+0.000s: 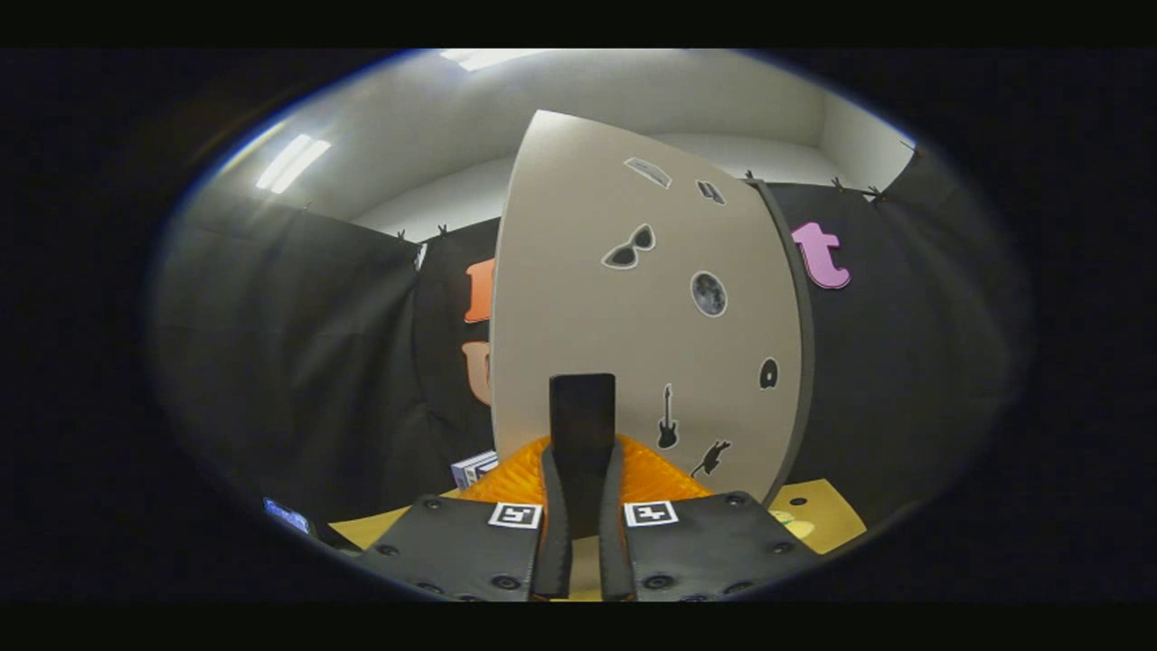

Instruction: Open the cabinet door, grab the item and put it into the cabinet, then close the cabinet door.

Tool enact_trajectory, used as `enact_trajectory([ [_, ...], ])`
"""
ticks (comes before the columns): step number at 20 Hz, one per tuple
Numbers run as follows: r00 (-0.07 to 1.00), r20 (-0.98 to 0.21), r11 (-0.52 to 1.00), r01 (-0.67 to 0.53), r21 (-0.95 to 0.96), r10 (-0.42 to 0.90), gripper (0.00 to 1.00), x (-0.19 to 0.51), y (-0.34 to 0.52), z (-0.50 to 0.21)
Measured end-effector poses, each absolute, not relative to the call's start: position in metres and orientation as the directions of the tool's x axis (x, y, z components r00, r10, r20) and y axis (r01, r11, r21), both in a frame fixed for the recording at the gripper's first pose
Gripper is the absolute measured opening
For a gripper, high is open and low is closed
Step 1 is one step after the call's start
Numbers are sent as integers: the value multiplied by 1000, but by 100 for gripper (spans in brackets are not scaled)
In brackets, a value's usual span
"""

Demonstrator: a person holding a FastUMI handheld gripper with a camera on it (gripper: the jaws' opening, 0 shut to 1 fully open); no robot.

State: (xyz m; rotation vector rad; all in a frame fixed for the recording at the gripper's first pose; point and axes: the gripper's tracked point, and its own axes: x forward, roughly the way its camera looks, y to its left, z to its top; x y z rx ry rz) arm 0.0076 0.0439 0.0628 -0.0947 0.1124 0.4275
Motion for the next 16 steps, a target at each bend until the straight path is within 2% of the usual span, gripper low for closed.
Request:
enact_trajectory([
  [16, 950, -111, 950, -302, -82, 293, 19, -30, -69, 93],
])
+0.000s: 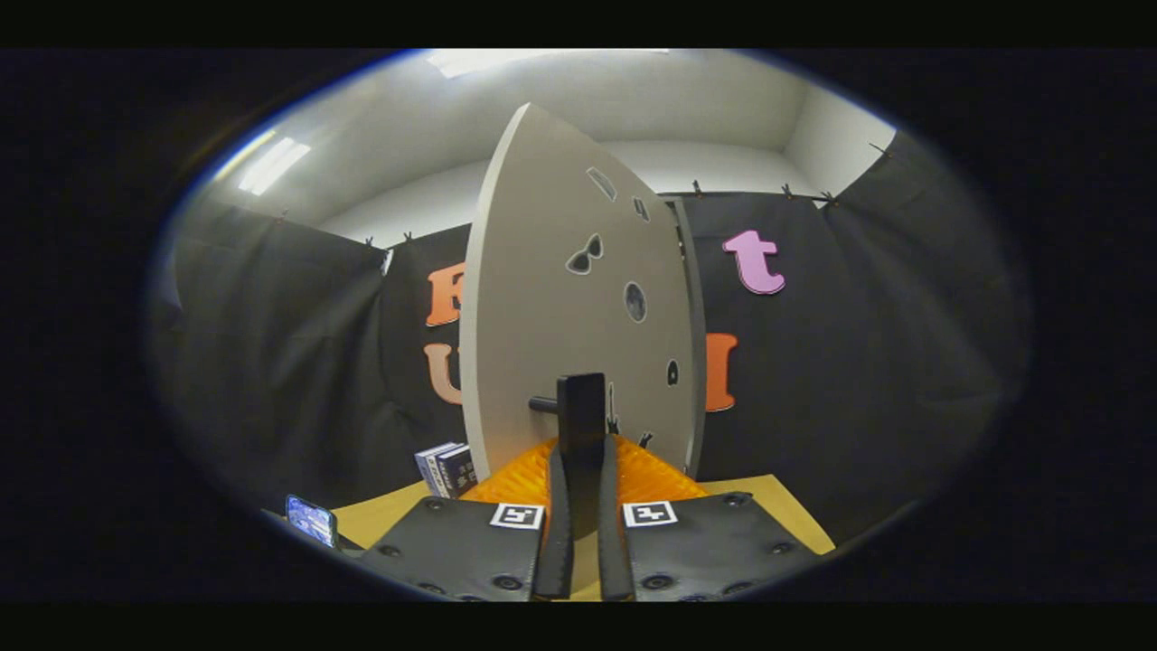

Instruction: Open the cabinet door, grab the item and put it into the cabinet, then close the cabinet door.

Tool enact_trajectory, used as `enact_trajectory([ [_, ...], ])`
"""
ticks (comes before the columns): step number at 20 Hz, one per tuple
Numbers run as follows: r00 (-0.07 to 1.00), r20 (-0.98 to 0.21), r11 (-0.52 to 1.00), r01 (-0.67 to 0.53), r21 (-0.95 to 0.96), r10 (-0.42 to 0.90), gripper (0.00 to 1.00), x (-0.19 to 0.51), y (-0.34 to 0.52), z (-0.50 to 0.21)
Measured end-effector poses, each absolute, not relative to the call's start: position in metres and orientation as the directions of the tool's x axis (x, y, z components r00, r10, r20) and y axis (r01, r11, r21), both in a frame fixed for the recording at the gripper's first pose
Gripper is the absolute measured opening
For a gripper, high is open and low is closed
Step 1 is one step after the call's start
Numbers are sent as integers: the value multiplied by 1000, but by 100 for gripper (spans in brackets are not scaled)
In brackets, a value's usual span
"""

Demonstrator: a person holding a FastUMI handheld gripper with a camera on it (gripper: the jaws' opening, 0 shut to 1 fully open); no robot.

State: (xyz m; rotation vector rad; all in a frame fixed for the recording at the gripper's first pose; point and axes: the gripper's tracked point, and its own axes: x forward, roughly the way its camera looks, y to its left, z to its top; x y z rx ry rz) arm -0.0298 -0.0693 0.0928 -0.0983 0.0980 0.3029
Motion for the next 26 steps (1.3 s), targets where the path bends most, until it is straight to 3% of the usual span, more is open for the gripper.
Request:
enact_trajectory([
  [20, 997, -55, 984, -68, -165, 60, 13, -18, -174, 126],
  [26, 991, -72, 981, -123, -148, 114, 11, -14, -197, 129],
])
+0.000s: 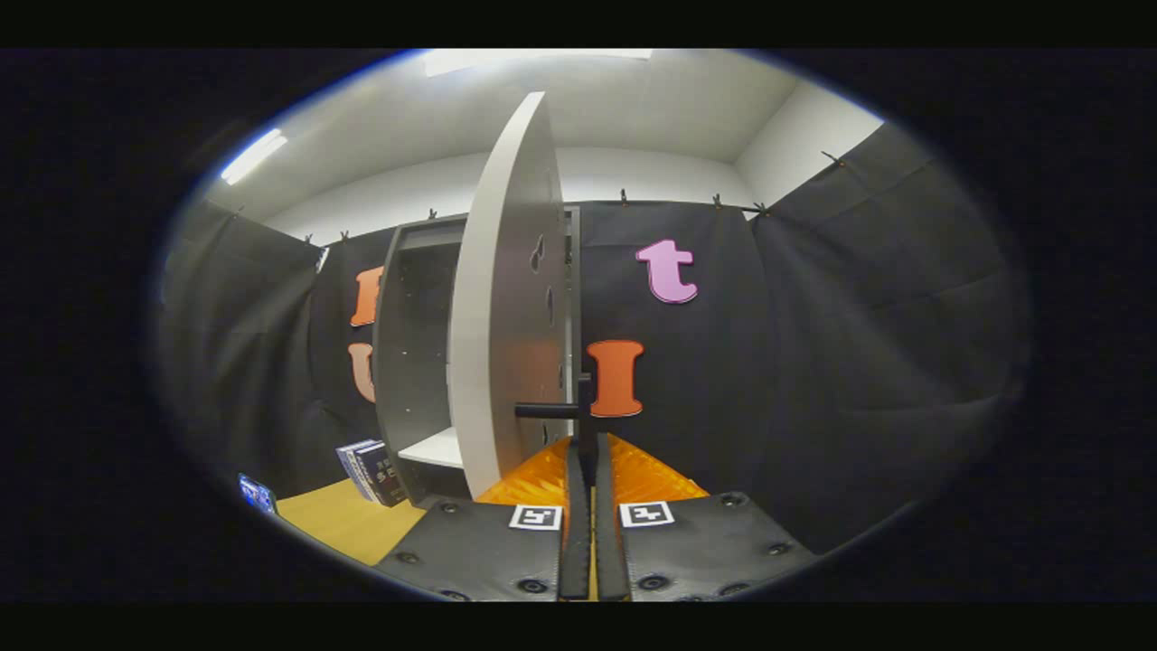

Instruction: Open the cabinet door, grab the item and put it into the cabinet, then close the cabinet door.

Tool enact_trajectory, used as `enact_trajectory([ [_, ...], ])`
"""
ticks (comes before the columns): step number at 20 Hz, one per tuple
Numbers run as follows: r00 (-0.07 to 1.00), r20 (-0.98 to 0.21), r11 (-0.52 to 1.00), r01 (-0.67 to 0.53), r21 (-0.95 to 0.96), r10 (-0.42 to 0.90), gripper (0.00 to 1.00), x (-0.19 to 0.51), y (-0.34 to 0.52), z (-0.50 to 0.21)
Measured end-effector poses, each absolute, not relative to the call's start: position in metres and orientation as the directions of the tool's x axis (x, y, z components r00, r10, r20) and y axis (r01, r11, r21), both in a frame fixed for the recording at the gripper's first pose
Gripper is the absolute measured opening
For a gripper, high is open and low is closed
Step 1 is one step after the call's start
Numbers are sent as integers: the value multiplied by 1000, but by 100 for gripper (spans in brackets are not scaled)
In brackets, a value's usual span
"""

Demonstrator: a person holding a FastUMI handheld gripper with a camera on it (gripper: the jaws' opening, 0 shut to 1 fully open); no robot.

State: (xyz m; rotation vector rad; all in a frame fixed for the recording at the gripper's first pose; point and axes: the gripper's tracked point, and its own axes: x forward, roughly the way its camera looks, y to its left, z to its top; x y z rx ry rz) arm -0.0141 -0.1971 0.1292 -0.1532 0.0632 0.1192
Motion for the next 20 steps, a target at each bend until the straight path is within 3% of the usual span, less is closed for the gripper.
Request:
enact_trajectory([
  [10, 965, -115, 965, -245, -91, 234, 16, -14, -204, 120],
  [20, 996, -60, 989, -77, -127, 70, 13, -81, -213, 122],
])
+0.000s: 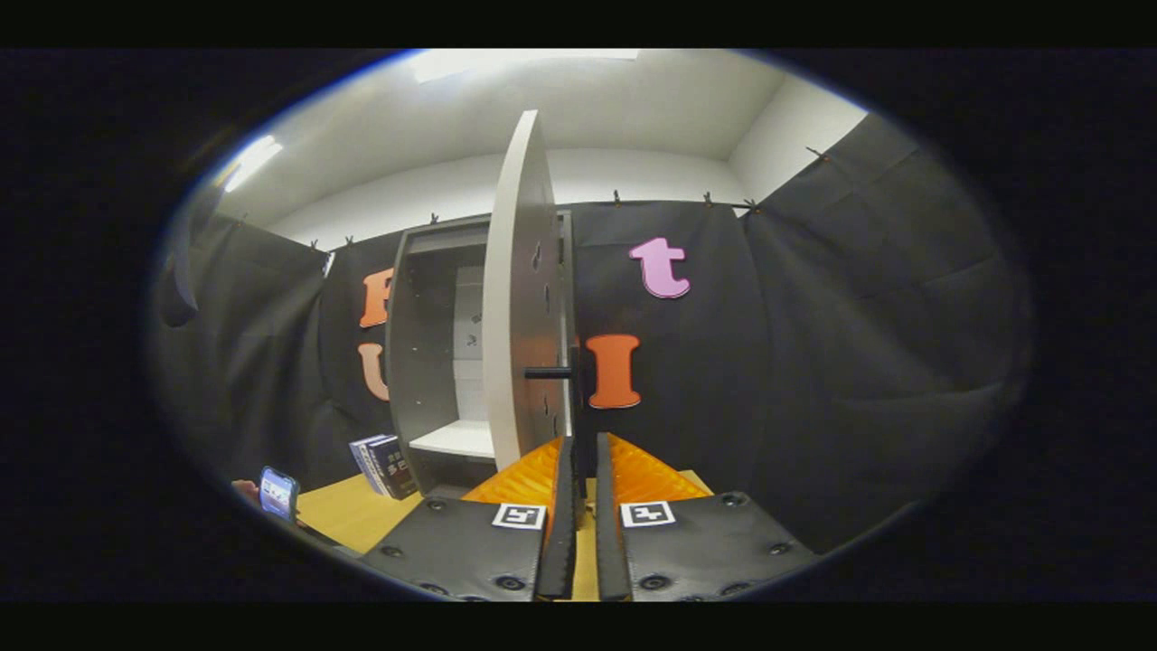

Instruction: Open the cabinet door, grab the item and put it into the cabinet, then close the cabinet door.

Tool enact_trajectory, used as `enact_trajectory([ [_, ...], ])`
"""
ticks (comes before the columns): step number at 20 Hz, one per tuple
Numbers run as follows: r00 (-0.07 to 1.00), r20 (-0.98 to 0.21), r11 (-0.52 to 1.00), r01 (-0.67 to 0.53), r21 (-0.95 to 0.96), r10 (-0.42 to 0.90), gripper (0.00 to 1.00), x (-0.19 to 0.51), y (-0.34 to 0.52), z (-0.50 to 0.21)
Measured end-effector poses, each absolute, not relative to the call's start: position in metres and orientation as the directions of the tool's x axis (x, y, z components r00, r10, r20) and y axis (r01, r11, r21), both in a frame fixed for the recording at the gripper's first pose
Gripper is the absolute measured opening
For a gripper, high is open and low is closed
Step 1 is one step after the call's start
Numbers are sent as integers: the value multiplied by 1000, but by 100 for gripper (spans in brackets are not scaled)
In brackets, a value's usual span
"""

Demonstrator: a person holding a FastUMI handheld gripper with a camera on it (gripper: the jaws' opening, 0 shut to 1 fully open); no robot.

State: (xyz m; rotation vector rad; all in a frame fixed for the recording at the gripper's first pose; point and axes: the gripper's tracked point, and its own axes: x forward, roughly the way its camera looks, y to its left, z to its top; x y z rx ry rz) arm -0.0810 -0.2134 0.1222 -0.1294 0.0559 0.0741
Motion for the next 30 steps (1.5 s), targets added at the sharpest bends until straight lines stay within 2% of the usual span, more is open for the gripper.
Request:
enact_trajectory([
  [3, 999, -23, 991, -34, -127, 31, 12, -118, -190, 124],
  [10, 998, -21, 990, -69, -124, 67, 11, -153, -90, 81],
  [18, 982, -161, 990, -109, -92, 93, 60, -93, -17, -21],
  [23, 944, -328, 993, -73, -92, 39, 91, -40, -12, -139],
  [30, 806, -590, 999, 32, -16, -35, 91, -19, -39, -310],
])
